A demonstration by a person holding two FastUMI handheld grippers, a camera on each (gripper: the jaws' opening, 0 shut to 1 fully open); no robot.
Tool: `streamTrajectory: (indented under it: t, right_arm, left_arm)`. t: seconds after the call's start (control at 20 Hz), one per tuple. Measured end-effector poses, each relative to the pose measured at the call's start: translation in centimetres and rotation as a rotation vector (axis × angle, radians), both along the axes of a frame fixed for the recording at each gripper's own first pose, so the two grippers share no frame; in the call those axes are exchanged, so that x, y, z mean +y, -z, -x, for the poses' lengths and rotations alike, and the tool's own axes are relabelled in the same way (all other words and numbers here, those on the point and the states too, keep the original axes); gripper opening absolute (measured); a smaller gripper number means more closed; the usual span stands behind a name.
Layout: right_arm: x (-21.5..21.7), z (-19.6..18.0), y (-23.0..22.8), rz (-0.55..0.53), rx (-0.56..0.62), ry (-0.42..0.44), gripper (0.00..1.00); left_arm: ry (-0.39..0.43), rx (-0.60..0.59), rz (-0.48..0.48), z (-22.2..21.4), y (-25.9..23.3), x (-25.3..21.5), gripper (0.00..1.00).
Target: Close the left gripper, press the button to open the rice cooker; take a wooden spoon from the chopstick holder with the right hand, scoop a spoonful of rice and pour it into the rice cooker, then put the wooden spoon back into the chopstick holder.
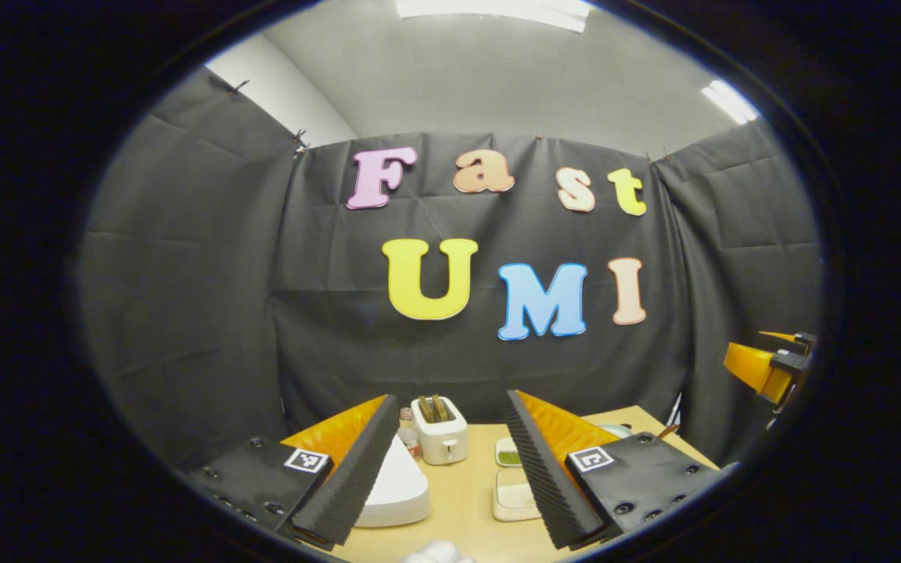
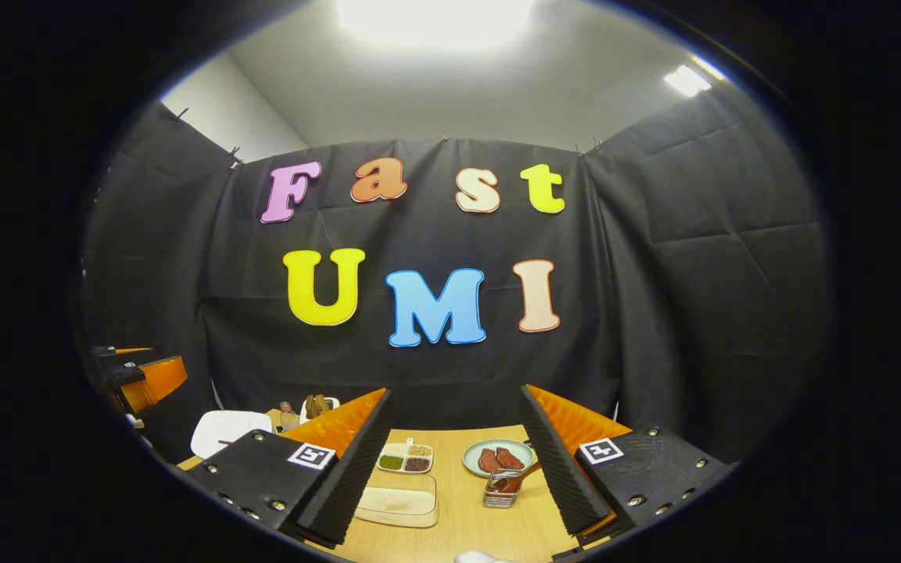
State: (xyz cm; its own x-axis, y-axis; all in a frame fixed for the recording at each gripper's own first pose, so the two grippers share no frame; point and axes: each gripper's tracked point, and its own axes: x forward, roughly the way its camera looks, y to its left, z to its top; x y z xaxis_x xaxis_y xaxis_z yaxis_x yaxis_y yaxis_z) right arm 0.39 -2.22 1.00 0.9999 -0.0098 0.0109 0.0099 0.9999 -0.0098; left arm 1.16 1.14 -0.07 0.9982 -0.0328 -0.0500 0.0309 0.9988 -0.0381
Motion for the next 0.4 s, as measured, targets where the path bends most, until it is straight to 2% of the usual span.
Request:
streamTrajectory:
  t: [0.05, 0.4]
  right_arm:
    - [-0.02, 0.05, 0.0, 0.0, 0.001, 0.001, 0.98]
    - [-0.16, 0.04, -0.1, -0.015, 0.0, 0.003, 0.98]
  left_arm:
    - [-0.002, 0.0, -0.001, 0.0, -0.12, 0.1, 0.94]
    - [-0.003, 0.015, -0.002, -0.12, 0.28, 0.24, 0.94]
